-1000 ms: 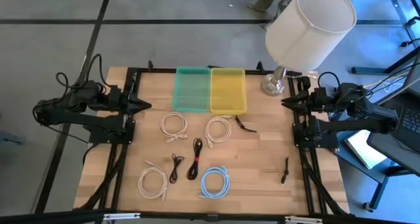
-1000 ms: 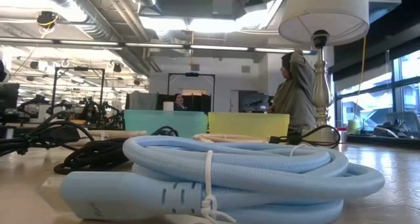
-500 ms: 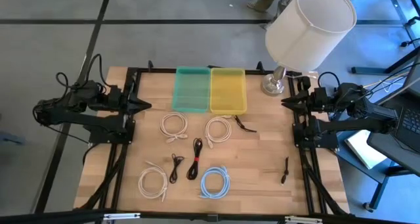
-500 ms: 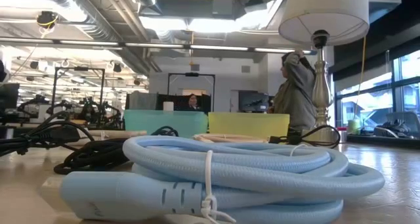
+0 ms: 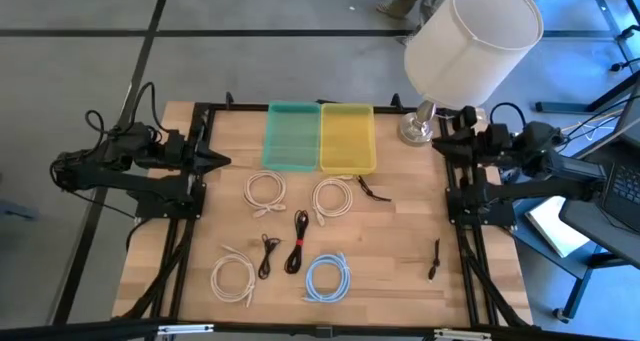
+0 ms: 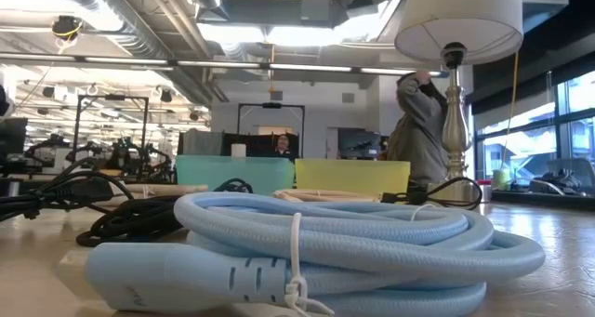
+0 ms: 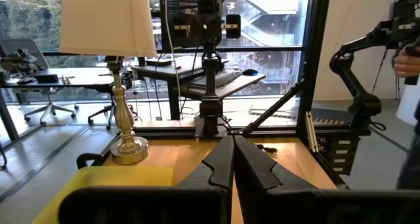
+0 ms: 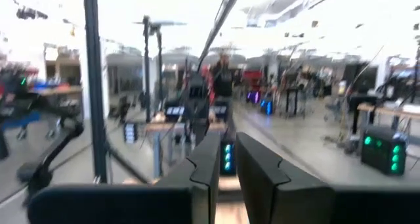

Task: Pick & Place USB Port
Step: Put the bottom right black charger cable into the yellow bin

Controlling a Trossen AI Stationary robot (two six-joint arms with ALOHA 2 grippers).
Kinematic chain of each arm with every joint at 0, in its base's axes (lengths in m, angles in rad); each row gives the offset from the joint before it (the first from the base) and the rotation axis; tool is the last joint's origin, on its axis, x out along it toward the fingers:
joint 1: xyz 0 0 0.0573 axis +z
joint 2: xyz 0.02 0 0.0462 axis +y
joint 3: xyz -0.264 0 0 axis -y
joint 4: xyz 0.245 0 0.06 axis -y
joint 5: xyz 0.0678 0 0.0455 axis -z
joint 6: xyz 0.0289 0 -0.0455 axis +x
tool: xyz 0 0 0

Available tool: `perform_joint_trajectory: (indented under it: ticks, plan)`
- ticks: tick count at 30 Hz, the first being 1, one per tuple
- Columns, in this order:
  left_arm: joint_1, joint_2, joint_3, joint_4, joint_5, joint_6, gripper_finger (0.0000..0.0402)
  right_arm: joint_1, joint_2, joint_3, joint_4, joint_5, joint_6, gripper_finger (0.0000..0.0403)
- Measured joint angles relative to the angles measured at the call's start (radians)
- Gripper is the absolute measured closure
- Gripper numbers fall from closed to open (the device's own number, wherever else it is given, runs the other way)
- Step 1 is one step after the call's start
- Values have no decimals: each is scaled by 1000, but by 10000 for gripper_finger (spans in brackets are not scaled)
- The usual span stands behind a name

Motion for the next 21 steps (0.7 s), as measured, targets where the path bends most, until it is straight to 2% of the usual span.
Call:
perform_joint_trajectory:
  ticks: [12, 21]
  plan:
    - [0, 0, 0, 0, 0, 0, 398, 0, 58, 0, 78, 9, 4, 347]
    - [0, 0, 0, 0, -2, 0, 397, 0, 58, 0, 234, 70, 87, 347]
